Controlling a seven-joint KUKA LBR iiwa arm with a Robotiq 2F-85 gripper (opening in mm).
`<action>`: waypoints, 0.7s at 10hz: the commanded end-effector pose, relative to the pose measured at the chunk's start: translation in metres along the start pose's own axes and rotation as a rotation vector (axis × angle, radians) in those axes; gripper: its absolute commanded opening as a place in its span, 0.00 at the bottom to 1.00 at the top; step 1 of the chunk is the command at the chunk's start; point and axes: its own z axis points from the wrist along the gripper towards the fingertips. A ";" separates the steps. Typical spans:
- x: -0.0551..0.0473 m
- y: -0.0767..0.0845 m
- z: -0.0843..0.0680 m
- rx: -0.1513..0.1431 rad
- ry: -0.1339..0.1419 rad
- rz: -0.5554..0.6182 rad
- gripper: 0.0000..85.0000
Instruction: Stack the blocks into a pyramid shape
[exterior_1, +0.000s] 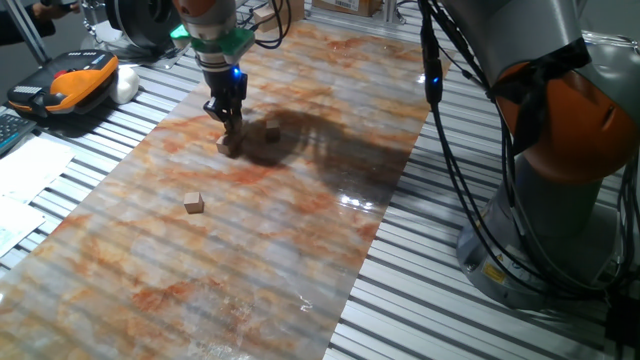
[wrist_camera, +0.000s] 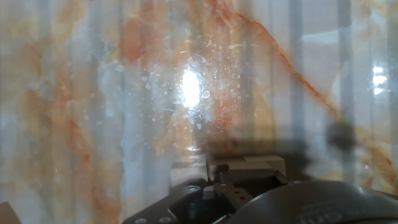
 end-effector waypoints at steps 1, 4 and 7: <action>0.000 0.000 0.000 0.002 0.000 0.000 0.00; 0.000 0.000 0.000 0.000 0.003 -0.002 0.00; 0.000 0.000 0.000 0.001 0.003 -0.006 0.00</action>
